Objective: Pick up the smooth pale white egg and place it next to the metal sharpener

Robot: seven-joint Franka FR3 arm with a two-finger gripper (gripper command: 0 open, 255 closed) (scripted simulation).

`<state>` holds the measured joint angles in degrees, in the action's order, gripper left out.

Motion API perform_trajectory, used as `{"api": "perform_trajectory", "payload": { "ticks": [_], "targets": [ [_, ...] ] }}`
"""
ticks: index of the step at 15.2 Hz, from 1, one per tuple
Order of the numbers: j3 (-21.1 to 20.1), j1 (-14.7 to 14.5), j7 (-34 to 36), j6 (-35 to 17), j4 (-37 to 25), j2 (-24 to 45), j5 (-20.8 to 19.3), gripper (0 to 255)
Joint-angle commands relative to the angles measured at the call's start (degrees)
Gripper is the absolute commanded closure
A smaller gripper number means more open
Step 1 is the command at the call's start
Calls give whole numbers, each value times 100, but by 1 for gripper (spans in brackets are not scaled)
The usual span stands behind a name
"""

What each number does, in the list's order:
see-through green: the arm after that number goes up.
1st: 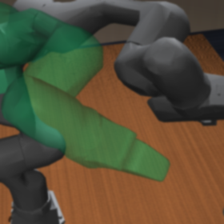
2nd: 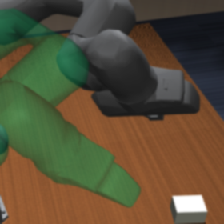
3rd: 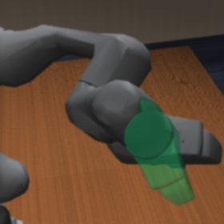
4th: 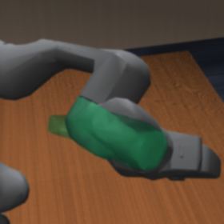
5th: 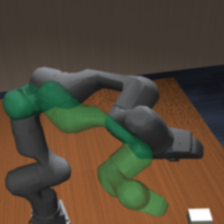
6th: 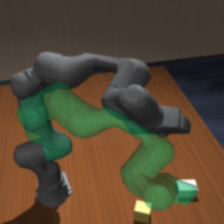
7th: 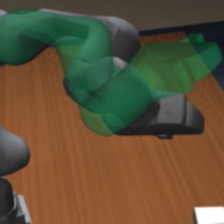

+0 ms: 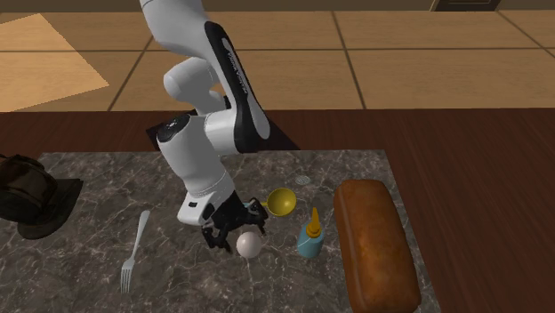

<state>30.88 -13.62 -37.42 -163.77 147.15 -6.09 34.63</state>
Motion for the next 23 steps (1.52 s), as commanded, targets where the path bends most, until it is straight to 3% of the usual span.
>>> {"api": "perform_trajectory", "payload": {
  "ticks": [1, 9, 10, 19, 23],
  "targets": [
    [101, -197, -456, -64, -136, 293, 602, 0],
    [75, -172, -457, -63, -136, 293, 603, 0],
    [75, -172, -457, -63, -136, 293, 603, 255],
    [76, -173, -459, -63, -137, 294, 606, 255],
    [-19, 35, 289, 107, -99, -46, -295, 255]
  ]
}}
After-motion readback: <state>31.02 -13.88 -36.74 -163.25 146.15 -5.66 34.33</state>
